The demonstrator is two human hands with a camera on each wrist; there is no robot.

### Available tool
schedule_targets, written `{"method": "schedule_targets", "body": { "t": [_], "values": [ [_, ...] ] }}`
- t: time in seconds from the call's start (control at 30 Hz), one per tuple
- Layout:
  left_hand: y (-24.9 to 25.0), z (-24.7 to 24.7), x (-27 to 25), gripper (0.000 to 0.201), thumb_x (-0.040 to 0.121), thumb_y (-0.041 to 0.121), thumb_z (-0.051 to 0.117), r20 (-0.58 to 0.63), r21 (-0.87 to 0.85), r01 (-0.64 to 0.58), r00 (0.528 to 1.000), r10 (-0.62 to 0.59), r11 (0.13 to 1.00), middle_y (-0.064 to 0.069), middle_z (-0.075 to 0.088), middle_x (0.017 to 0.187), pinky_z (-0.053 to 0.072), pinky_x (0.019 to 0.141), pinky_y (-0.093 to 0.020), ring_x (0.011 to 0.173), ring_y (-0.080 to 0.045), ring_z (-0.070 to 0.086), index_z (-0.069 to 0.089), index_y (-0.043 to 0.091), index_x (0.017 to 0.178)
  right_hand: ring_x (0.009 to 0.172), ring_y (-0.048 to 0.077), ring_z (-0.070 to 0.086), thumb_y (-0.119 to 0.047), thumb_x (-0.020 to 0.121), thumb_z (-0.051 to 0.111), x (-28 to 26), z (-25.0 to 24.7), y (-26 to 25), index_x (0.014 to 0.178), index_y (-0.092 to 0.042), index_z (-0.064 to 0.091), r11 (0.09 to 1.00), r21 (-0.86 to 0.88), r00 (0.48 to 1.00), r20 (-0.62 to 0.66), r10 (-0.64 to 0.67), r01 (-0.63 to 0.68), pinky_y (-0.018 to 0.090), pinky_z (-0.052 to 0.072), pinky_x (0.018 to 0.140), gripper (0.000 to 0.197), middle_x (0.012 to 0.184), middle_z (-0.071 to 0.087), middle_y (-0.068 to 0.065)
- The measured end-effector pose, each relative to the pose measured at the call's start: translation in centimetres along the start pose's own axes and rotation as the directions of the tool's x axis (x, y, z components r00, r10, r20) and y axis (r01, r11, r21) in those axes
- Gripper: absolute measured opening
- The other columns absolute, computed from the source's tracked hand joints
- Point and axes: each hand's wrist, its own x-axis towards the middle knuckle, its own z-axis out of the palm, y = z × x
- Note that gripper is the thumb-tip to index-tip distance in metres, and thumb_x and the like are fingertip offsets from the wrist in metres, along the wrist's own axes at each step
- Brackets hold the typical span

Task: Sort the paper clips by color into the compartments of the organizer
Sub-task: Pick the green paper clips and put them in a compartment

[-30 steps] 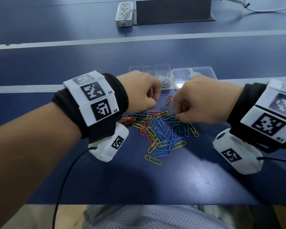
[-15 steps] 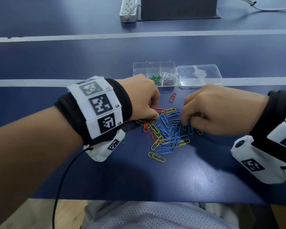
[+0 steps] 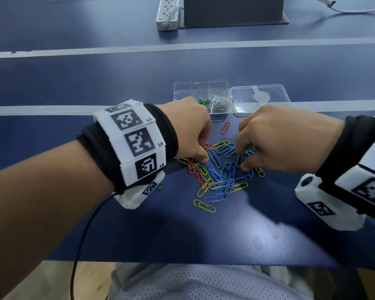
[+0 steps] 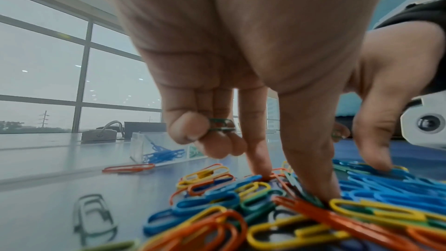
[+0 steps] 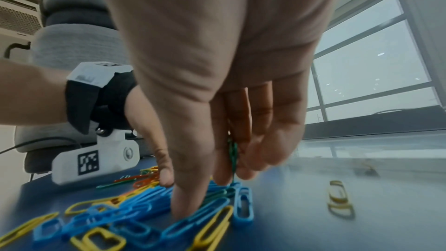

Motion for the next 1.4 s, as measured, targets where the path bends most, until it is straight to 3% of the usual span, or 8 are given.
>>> {"method": "schedule_targets", "body": {
  "t": [0.23, 0.43, 0.6, 0.8, 1.0, 1.1, 1.2, 1.4],
  "values": [
    [0.1, 0.1, -0.2, 0.024, 0.072, 0.044, 0.071, 0.009, -0.013, -0.042, 0.999, 0.042, 0.999, 0.001, 0.062, 0.077, 0.053, 0.079, -0.036, 0.074, -0.014, 0.051, 0.075, 0.023, 0.084, 0.087, 0.025, 0.06, -0.046, 0.081, 0.053, 0.1, 0.1, -0.2, 0.083, -0.022, 0.072, 0.999, -0.024, 1.0, 0.003, 0.023, -0.023, 0.04, 0.053, 0.075, 0.03, 0.085, 0.068, 0.003],
    [0.3, 0.0, -0.9, 0.022, 0.077, 0.032, 0.056, -0.05, -0.03, -0.034, 0.998, 0.033, 0.999, 0.003, 0.065, 0.075, 0.054, 0.079, -0.036, 0.073, -0.015, 0.053, 0.073, 0.018, 0.08, 0.087, 0.031, 0.061, -0.058, 0.08, 0.051, 0.5, -0.4, -1.1, 0.068, -0.021, 0.057, 0.998, 0.005, 0.998, -0.003, 0.055, -0.055, 0.038, 0.053, 0.071, 0.04, 0.09, 0.064, 0.008],
    [-0.1, 0.0, -1.2, 0.018, 0.077, 0.027, 0.053, -0.082, -0.094, 0.003, 0.997, -0.01, 0.996, 0.004, 0.059, 0.067, 0.051, 0.075, -0.028, 0.069, -0.017, 0.053, 0.068, 0.017, 0.074, 0.08, 0.033, 0.06, -0.038, 0.081, 0.046, 0.8, -0.4, -1.2, 0.057, -0.016, 0.037, 0.998, -0.04, 0.996, -0.073, 0.041, -0.044, 0.036, 0.054, 0.067, 0.033, 0.084, 0.063, 0.011],
    [-1.0, -0.7, -1.3, 0.008, 0.077, 0.023, 0.057, -0.092, -0.21, 0.077, 0.991, -0.099, 0.975, 0.01, 0.054, 0.057, 0.04, 0.058, -0.016, 0.055, -0.002, 0.049, 0.063, 0.023, 0.071, 0.085, 0.031, 0.063, -0.037, 0.081, 0.047, 1.0, -0.1, -1.1, 0.078, -0.014, 0.067, 0.998, -0.056, 0.996, -0.08, 0.032, -0.037, 0.039, 0.056, 0.071, 0.031, 0.087, 0.068, 0.007],
    [-1.8, -2.3, 0.6, 0.017, 0.079, 0.019, 0.056, -0.193, -0.192, 0.129, 0.967, -0.166, 0.973, 0.014, 0.052, 0.059, 0.041, 0.072, -0.022, 0.063, -0.014, 0.051, 0.071, 0.021, 0.087, 0.091, 0.031, 0.063, -0.038, 0.079, 0.056, 1.5, -0.2, -1.2, 0.084, -0.023, 0.07, 0.999, -0.053, 0.999, -0.052, 0.003, -0.006, 0.041, 0.055, 0.075, 0.022, 0.094, 0.067, 0.004],
    [-1.8, -3.0, 1.9, 0.025, 0.082, 0.015, 0.053, -0.234, -0.142, 0.123, 0.96, -0.154, 0.982, 0.003, 0.066, 0.081, 0.039, 0.077, -0.023, 0.082, -0.019, 0.054, 0.068, 0.018, 0.101, 0.097, 0.029, 0.062, -0.037, 0.082, 0.055, 1.3, -0.5, -1.3, 0.095, -0.023, 0.069, 0.995, -0.098, 0.999, -0.048, -0.013, 0.008, 0.04, 0.055, 0.077, 0.024, 0.102, 0.065, 0.002],
    [-1.6, -3.3, 3.3, 0.024, 0.082, 0.009, 0.05, -0.246, -0.103, 0.115, 0.96, -0.137, 0.988, -0.006, 0.07, 0.095, 0.043, 0.08, -0.028, 0.094, -0.024, 0.06, 0.07, 0.015, 0.096, 0.102, 0.027, 0.06, -0.033, 0.085, 0.051, 1.3, -0.5, -1.5, 0.103, -0.025, 0.066, 0.99, -0.123, 0.997, -0.039, -0.072, 0.067, 0.04, 0.054, 0.079, 0.025, 0.107, 0.063, -0.001],
    [-0.9, -3.3, 4.8, 0.029, 0.077, 0.001, 0.051, -0.211, -0.054, 0.114, 0.97, -0.123, 0.992, -0.006, 0.066, 0.083, 0.053, 0.084, -0.036, 0.087, -0.027, 0.064, 0.072, 0.019, 0.088, 0.09, 0.03, 0.062, -0.027, 0.081, 0.05, 1.3, -0.3, -1.1, 0.086, -0.02, 0.069, 0.997, -0.054, 0.996, -0.062, -0.066, 0.062, 0.04, 0.054, 0.076, 0.021, 0.092, 0.067, 0.004]
  ]
}}
